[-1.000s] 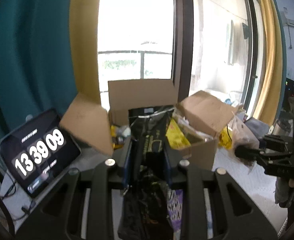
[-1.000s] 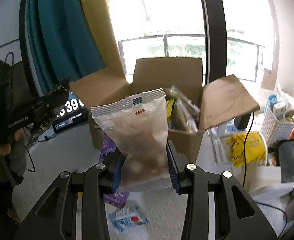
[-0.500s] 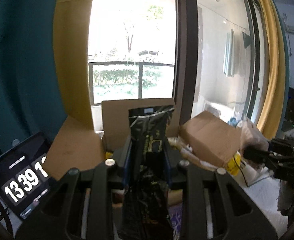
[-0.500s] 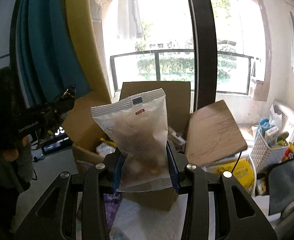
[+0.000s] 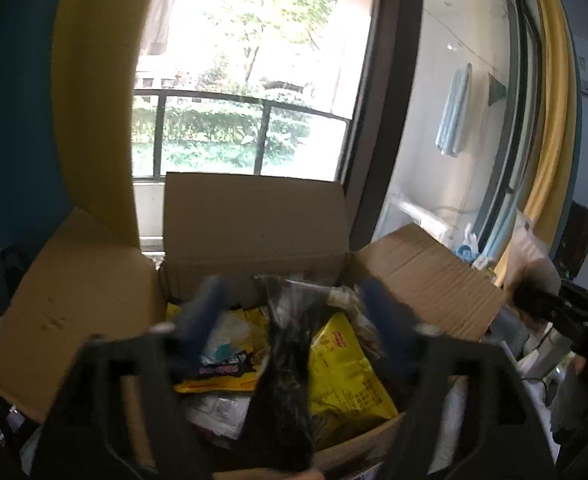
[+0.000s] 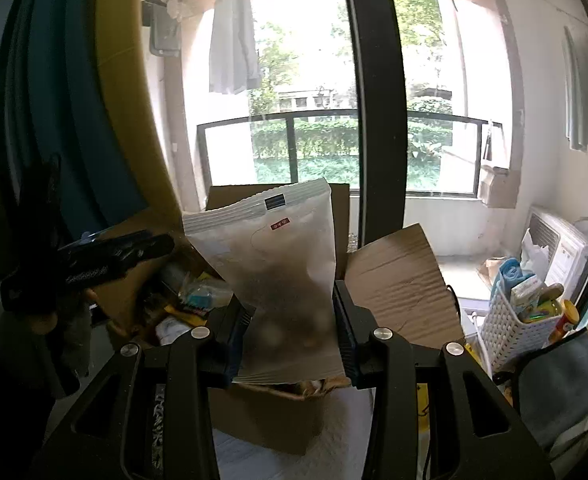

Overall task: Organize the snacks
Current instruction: 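Lower both bags into the box and open both tools, then move both tools back from the box to the cracker box and wrapped snack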

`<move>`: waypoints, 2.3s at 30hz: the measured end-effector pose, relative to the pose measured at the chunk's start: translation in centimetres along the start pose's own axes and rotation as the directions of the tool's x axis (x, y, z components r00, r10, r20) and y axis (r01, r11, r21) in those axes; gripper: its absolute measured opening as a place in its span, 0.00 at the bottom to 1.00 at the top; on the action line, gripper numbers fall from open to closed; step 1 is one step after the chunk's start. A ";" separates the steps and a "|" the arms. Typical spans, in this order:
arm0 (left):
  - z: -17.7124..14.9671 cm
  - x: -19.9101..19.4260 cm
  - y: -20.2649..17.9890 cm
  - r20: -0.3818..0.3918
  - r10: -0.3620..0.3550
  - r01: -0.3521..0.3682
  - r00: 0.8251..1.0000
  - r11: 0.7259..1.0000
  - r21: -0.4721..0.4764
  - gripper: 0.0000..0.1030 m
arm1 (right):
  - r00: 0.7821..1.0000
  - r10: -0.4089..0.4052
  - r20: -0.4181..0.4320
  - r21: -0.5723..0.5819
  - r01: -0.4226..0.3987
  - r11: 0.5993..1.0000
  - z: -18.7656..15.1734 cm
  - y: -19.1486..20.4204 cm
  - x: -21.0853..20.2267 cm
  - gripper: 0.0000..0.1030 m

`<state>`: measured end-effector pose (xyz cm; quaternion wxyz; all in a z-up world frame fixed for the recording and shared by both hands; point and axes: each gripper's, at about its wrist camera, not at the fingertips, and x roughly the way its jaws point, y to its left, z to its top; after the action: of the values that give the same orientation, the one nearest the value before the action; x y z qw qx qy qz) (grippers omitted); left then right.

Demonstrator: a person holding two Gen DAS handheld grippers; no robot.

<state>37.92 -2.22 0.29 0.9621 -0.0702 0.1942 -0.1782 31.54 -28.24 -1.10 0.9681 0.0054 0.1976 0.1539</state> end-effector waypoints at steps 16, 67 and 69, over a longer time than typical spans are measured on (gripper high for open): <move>3.1 -6.2 5.8 0.130 0.182 -0.173 0.975 0.982 -0.079 0.79 | 0.998 0.059 -0.026 -0.030 -0.060 0.998 3.4 4.7 7.5 0.41; -3.1 -12.7 -0.8 0.023 0.085 -0.085 0.996 0.996 0.005 0.79 | 0.995 0.053 -0.081 -0.037 -0.056 0.998 -1.3 8.1 -2.8 0.66; -4.0 -12.9 -0.8 0.003 0.083 -0.083 0.997 0.997 -0.004 0.80 | 0.993 0.060 -0.101 -0.038 -0.064 0.997 -2.2 8.2 -2.9 0.67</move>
<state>24.97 1.50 1.29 0.9688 -0.0641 0.1957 -0.1378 25.77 -21.42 -1.46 0.9517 -0.0161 0.2423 0.1879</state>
